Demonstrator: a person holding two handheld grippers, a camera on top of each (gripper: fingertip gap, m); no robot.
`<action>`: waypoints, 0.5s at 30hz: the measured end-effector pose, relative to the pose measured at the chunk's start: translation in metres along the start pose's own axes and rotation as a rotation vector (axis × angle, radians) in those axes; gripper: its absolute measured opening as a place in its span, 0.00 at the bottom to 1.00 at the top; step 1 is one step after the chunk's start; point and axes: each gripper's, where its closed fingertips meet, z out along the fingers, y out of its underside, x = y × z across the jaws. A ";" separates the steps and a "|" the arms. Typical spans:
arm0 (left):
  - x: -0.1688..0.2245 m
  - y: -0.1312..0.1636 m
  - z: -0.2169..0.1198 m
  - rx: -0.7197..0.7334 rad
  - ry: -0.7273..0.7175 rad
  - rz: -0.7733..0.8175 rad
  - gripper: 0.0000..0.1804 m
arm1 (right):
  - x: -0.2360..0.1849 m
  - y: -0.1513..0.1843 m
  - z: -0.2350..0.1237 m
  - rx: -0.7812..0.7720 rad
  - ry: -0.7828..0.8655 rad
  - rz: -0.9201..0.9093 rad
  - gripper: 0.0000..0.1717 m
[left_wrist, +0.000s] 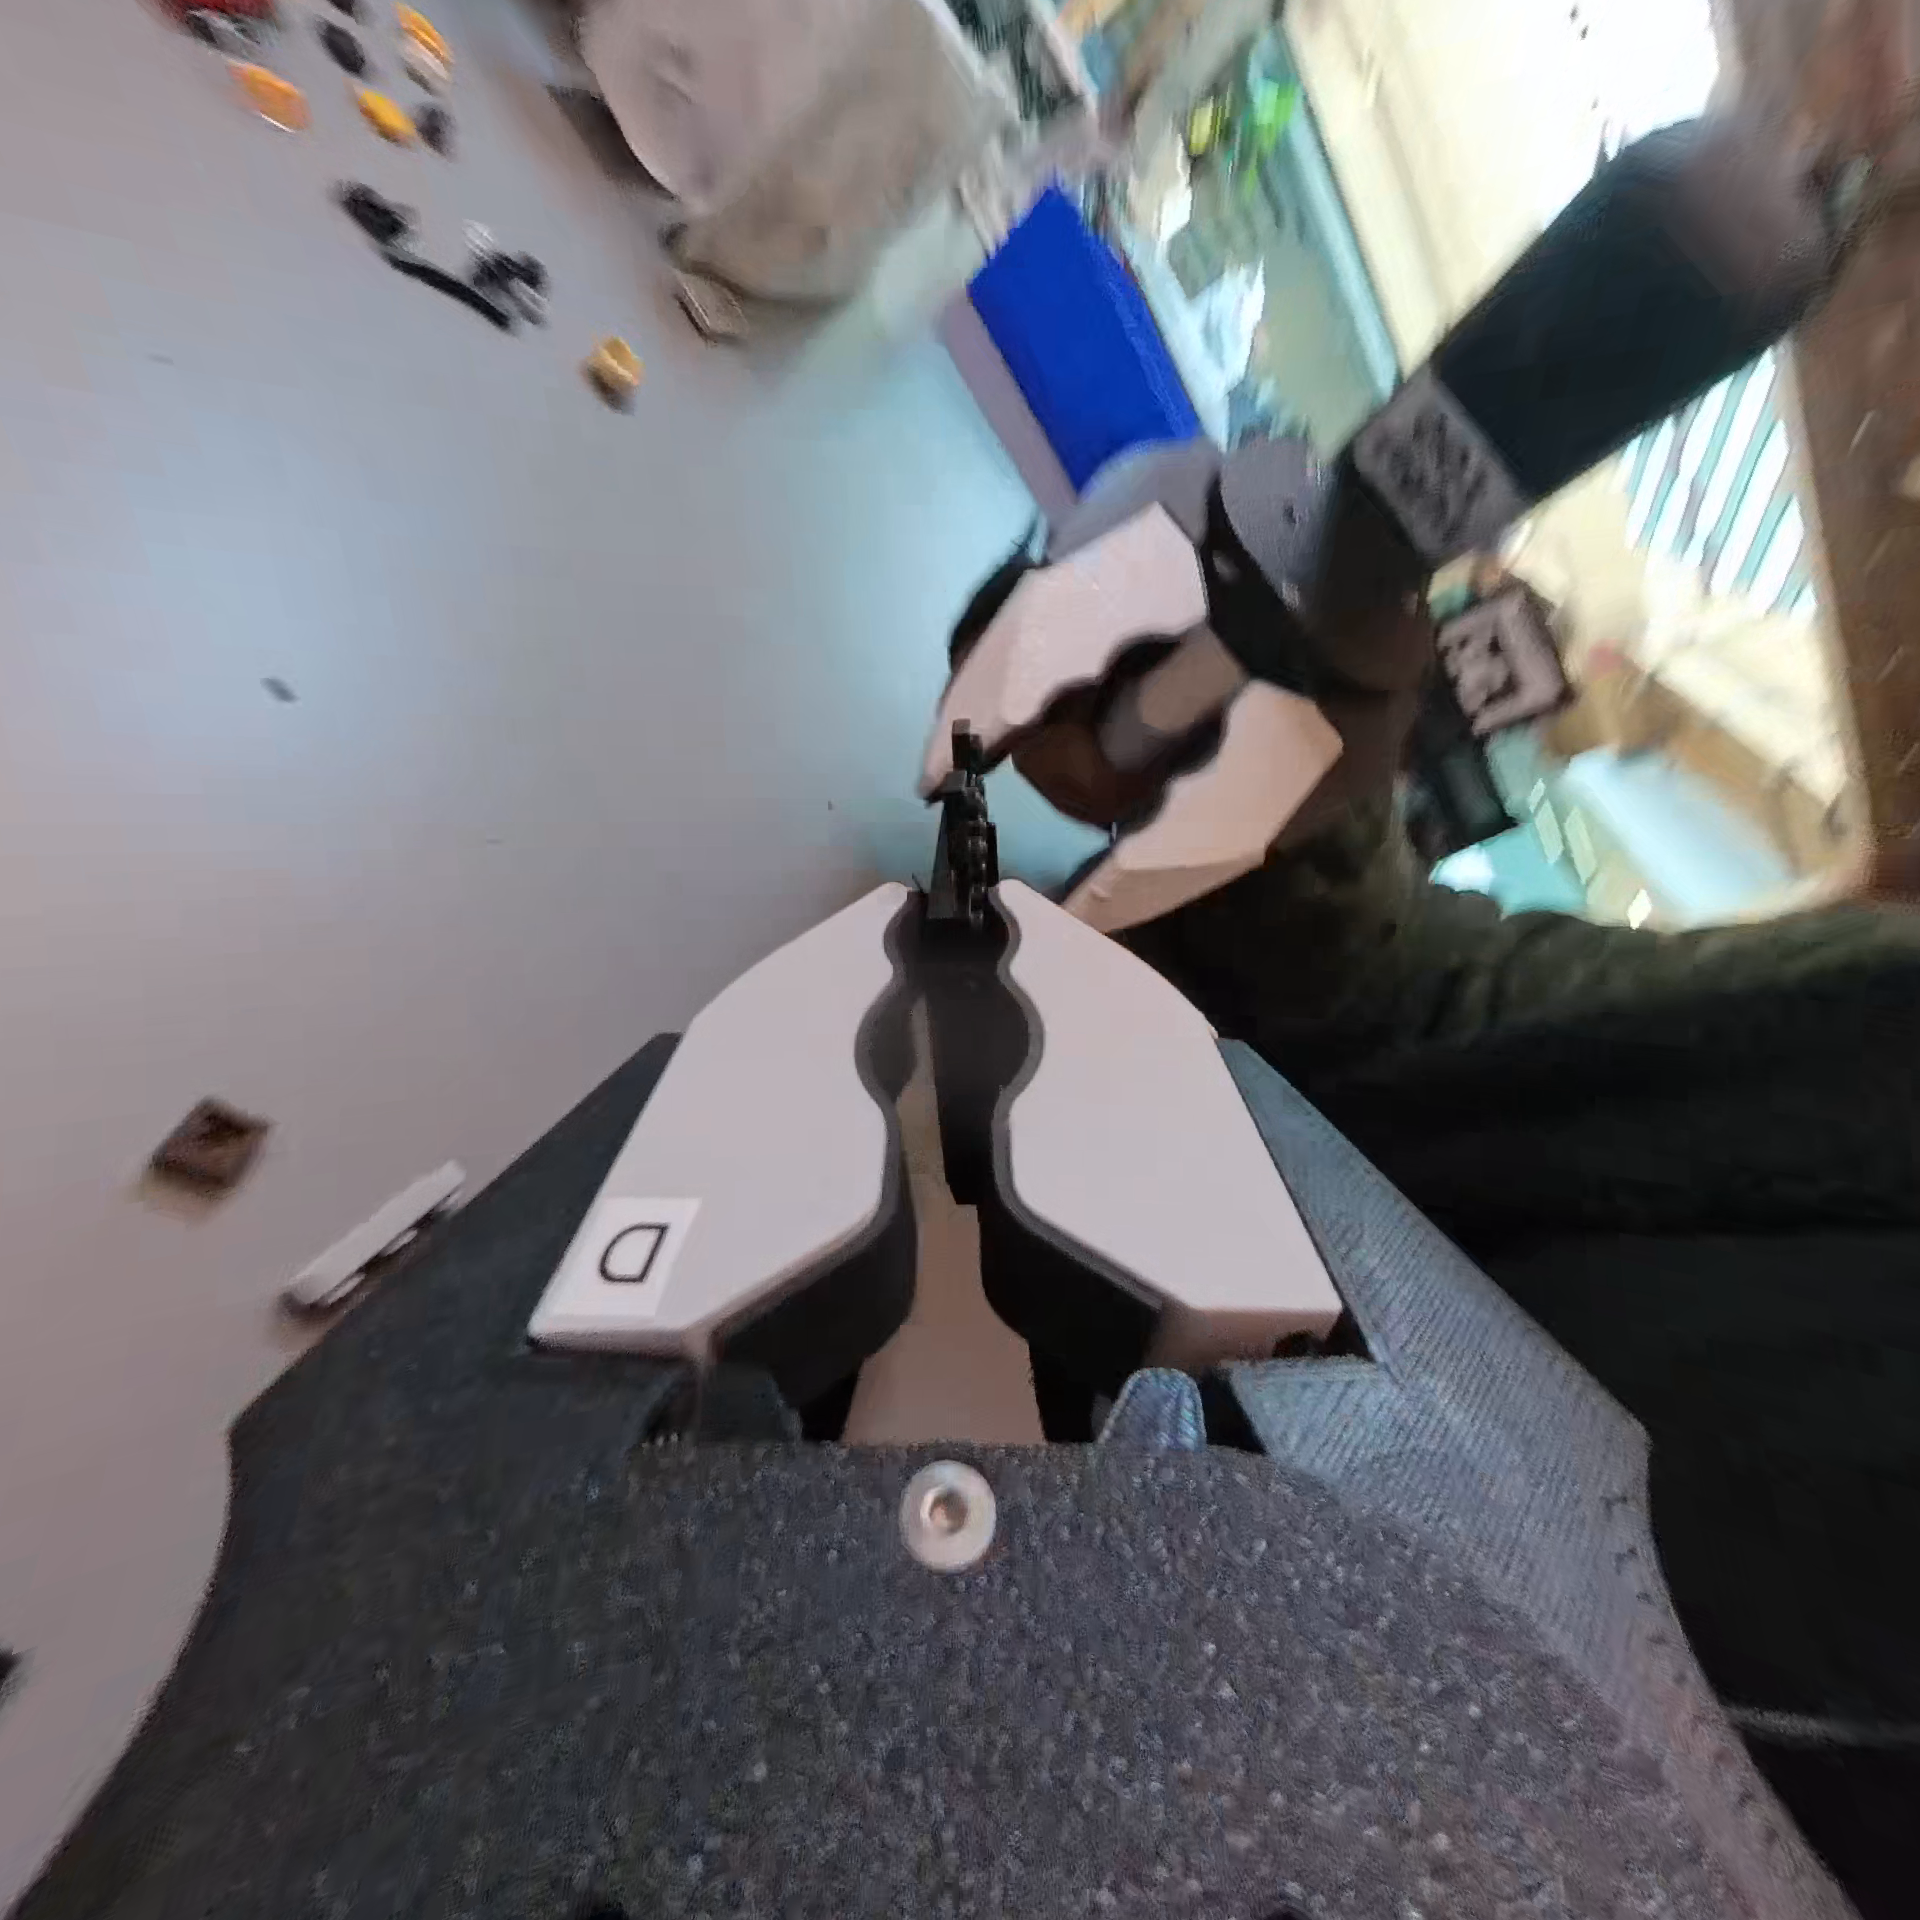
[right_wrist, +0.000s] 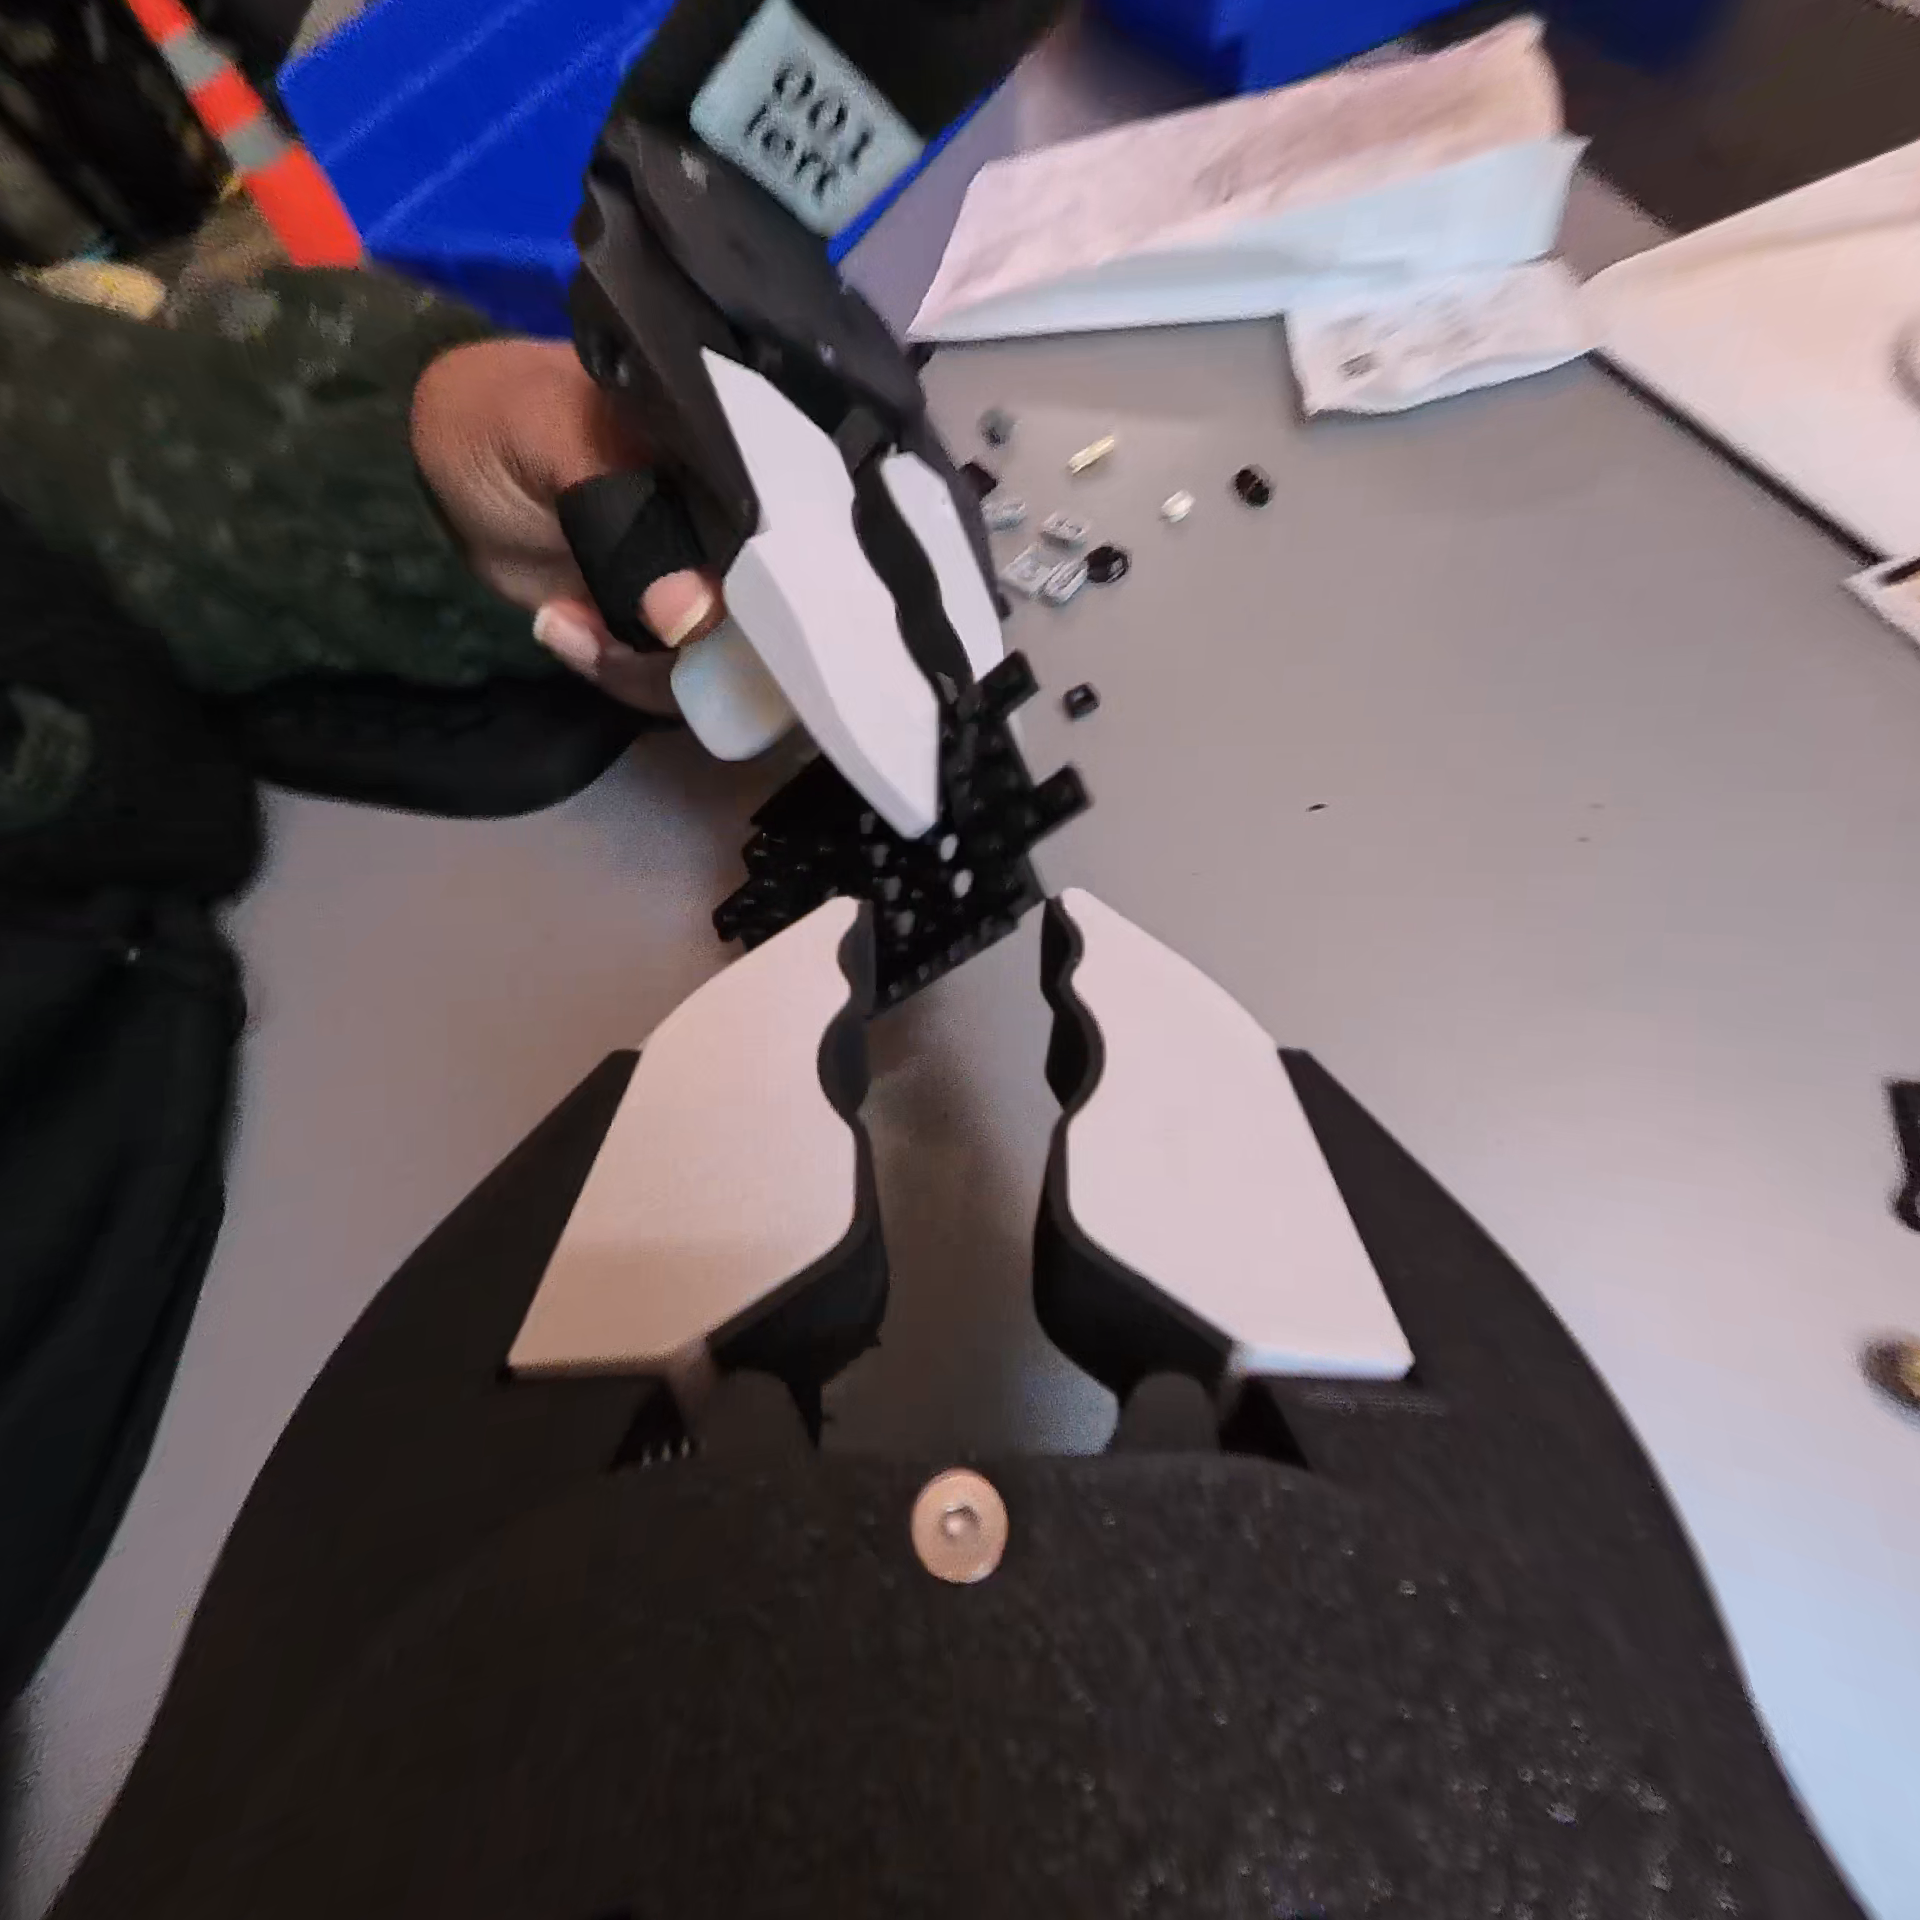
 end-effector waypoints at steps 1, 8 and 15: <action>-0.004 -0.007 -0.003 0.052 0.001 -0.049 0.05 | 0.002 -0.003 -0.002 0.026 0.031 0.008 0.18; -0.024 -0.028 -0.018 0.233 -0.064 -0.172 0.05 | 0.001 -0.011 0.011 0.031 0.307 -0.262 0.13; -0.038 -0.011 -0.007 0.102 -0.194 -0.128 0.05 | -0.003 0.022 0.040 -0.147 0.244 -0.378 0.21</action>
